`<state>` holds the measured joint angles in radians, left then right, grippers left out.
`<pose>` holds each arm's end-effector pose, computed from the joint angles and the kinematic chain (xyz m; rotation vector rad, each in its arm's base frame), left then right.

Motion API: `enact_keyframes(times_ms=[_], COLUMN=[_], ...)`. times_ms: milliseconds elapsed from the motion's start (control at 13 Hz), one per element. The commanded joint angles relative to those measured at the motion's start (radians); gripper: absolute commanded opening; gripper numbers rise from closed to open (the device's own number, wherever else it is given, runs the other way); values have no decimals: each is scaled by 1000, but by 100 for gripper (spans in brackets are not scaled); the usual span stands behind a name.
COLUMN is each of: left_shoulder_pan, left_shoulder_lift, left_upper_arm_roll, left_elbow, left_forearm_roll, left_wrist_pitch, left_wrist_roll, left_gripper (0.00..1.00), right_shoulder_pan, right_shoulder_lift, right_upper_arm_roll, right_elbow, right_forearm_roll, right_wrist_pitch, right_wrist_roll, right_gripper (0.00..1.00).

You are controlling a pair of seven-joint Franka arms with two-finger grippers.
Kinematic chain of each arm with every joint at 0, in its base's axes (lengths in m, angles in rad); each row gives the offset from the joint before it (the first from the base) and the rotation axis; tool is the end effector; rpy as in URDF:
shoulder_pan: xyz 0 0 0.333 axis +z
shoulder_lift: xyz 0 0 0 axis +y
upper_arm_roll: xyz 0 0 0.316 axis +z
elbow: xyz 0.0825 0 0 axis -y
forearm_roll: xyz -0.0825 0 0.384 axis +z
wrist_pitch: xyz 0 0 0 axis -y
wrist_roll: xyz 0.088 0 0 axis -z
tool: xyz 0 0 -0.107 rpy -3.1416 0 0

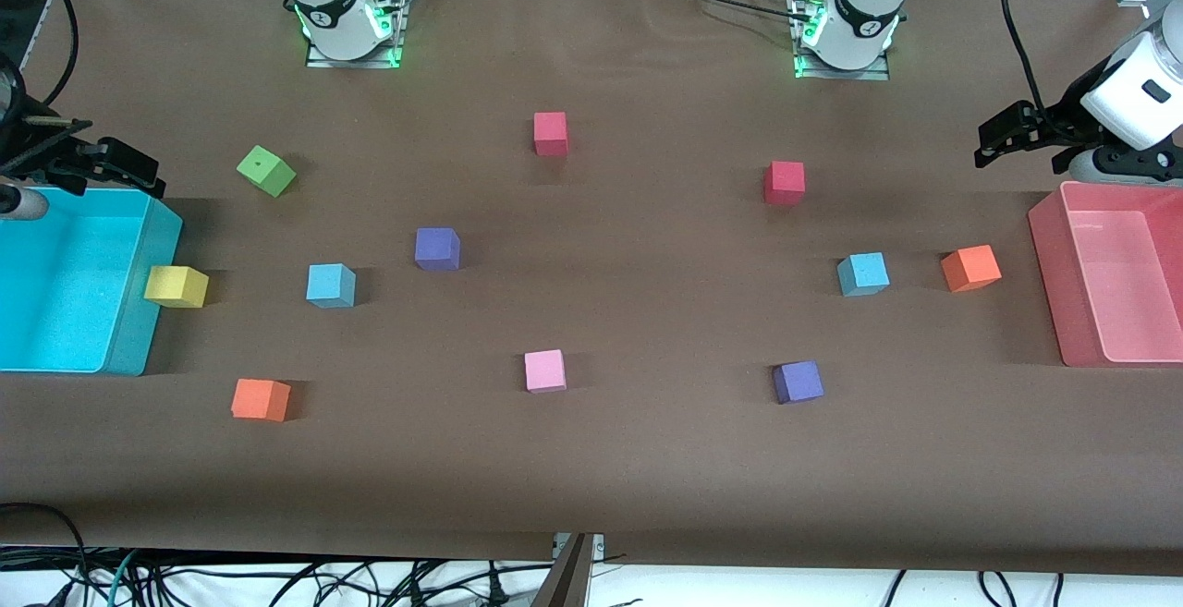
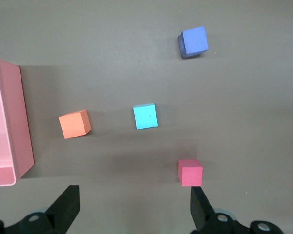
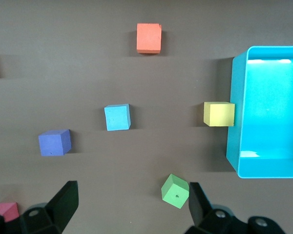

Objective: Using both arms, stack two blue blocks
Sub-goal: 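Reach the right gripper to the light blue cube and grasp it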

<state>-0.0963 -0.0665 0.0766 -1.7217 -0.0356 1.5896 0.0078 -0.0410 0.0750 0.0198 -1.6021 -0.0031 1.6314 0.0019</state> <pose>0.5316 -0.0130 0.5911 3.0994 -0.0403 -0.1024 0.5794 -0.0130 0.5723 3.1394 -0.0359 -0.0718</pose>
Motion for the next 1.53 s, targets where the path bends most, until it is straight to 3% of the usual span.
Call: enact_keyframes(times_ms=[0, 460, 1226, 1456], left_shoulder_pan=[4, 7, 6, 6], left_shoulder_lift=[-1, -1, 2, 2], left_upper_arm_roll=[-20, -3, -4, -3], left_elbow=[30, 40, 27, 27], left_forearm_roll=[-4, -4, -4, -4], left_wrist_pitch=[-30, -31, -25, -25], left_wrist_roll=[-8, 1, 0, 0], left_gripper=[100, 100, 100, 100], right_shoulder_pan=[53, 157, 158, 155], right_shoulder_lift=[75, 264, 261, 295], right_upper_arm_roll=[3, 3, -18, -23], right_elbow=[-2, -18, -485, -504], right_forearm_roll=[-18, -23, -32, -32], right_wrist_pitch=[8, 62, 726, 781], right_wrist_roll=[1, 114, 112, 106], right_gripper=[100, 100, 100, 100])
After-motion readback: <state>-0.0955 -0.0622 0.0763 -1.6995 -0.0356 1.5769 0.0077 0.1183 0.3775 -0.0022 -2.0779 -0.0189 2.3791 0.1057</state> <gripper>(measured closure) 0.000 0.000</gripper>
